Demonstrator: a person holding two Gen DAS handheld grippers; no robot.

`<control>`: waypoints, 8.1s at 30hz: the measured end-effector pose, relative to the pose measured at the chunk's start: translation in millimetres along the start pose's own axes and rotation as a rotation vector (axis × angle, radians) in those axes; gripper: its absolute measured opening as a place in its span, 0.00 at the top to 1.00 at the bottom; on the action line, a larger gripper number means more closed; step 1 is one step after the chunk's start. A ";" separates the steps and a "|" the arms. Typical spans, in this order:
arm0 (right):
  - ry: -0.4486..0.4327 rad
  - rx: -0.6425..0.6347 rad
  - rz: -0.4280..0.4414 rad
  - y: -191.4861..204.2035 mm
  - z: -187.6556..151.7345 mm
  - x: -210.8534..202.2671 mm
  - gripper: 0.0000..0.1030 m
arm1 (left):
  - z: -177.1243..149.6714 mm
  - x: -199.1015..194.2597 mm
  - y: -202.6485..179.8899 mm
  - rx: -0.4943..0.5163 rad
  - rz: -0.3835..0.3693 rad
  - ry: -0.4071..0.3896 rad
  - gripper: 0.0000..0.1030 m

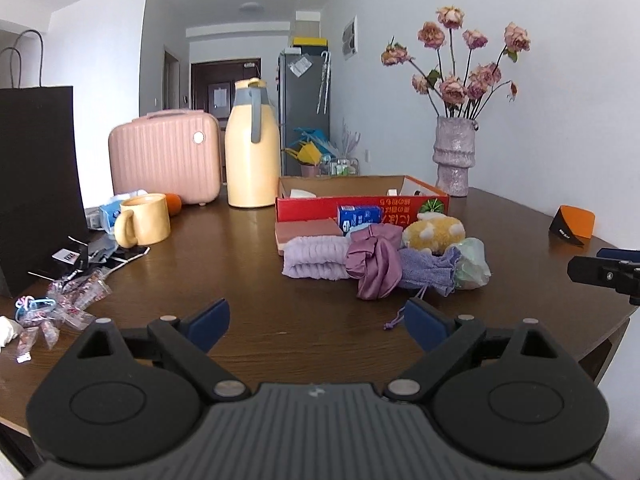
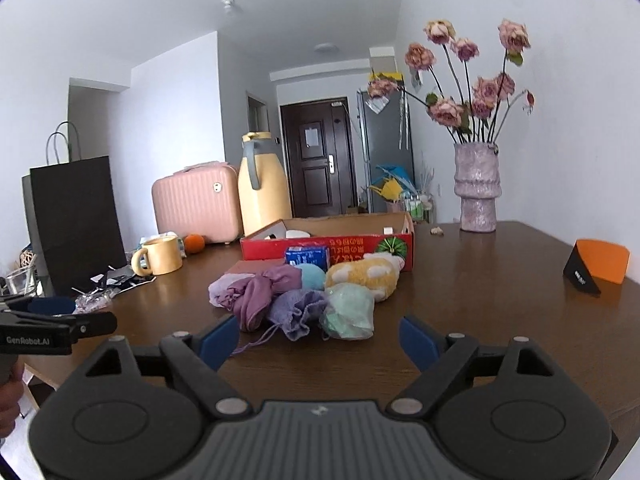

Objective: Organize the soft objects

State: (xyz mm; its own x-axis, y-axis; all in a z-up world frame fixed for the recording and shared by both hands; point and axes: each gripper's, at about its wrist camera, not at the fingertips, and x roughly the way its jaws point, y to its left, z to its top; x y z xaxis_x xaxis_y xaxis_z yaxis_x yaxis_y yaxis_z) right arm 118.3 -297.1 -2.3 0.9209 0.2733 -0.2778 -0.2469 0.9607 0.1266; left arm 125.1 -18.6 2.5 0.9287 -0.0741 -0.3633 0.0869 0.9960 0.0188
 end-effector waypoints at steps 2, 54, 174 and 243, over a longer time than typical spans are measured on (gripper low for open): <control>0.011 0.014 -0.002 -3.8 0.9 7.5 0.21 | 3.5 8.5 -0.6 -0.001 -0.010 0.008 0.07; 0.178 0.144 0.275 10.4 23.1 134.8 0.72 | 17.4 102.4 30.3 -0.391 -0.260 0.247 0.39; 0.056 -0.017 0.010 8.6 -11.6 -7.2 0.20 | -12.4 -9.9 22.8 -0.037 0.012 0.059 0.01; 0.079 0.156 0.179 -45.5 75.7 62.6 0.88 | 96.0 91.4 -67.9 -0.160 -0.401 0.124 0.81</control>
State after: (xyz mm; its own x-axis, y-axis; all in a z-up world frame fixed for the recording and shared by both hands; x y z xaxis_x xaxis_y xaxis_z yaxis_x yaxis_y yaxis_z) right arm 210.0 -327.4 46.6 0.8386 0.4476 -0.3106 -0.3492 0.8792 0.3241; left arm 238.7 -97.8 57.4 0.7819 -0.4591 -0.4217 0.3653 0.8856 -0.2869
